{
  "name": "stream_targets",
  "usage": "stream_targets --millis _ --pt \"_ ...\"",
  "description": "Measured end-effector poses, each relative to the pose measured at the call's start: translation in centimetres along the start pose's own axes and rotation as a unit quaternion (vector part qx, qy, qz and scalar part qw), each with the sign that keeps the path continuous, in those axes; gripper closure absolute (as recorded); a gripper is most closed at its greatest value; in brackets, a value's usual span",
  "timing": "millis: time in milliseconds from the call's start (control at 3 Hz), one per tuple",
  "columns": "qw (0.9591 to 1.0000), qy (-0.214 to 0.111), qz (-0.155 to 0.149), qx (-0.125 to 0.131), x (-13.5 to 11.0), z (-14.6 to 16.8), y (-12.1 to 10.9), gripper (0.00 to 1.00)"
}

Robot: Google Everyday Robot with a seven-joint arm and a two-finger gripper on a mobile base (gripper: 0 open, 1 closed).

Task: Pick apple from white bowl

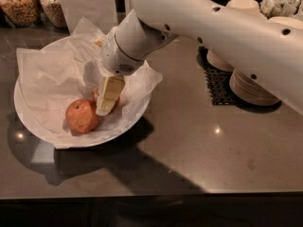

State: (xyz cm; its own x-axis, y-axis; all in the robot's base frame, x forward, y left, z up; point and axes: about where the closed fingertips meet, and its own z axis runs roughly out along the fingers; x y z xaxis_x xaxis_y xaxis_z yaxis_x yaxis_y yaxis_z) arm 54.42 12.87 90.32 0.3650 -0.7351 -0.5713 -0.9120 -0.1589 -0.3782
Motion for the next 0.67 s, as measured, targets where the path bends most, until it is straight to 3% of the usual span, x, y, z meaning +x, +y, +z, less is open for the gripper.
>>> stream_targets --millis 333,667 --pt "1.0 0.0 0.0 0.0 0.0 0.0 0.0 0.0" --pt "0.9988 -0.009 -0.039 -0.03 -0.39 0.55 0.45 0.0"
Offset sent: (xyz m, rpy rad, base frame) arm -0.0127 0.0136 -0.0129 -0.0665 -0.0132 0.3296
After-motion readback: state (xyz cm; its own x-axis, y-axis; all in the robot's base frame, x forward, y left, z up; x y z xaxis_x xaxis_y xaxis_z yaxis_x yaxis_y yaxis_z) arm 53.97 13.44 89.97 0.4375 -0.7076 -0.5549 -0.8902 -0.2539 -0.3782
